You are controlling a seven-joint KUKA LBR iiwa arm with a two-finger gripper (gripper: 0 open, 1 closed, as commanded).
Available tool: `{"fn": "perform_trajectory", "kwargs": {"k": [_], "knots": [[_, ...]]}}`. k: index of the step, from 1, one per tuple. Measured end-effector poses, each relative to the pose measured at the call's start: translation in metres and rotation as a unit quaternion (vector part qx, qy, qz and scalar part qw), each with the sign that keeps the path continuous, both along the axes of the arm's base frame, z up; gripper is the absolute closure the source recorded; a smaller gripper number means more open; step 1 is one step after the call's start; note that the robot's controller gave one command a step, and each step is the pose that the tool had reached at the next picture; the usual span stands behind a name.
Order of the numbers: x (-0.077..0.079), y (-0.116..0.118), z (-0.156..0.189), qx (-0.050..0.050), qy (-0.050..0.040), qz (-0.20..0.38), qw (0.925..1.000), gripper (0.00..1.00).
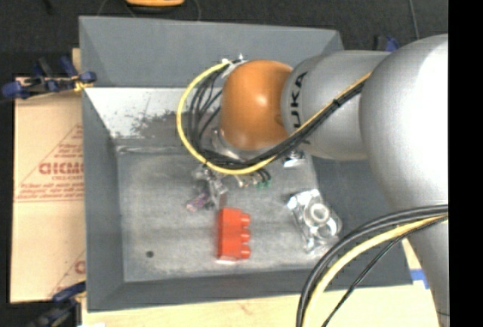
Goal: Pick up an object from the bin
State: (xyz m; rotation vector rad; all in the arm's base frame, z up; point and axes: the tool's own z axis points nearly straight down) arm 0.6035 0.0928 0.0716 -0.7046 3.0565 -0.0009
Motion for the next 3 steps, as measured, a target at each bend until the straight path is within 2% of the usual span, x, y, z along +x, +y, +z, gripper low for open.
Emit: {"fn": "perform_trajectory", "kwargs": {"k": [1,3], "knots": [[0.0167,0.0049,-0.0003,-0.001,-0.0001,0.330,0.9440,1.00],[0.0167,0.0050,0.0001,0.000,0.0007,0.327,0.9451,1.00]]}}
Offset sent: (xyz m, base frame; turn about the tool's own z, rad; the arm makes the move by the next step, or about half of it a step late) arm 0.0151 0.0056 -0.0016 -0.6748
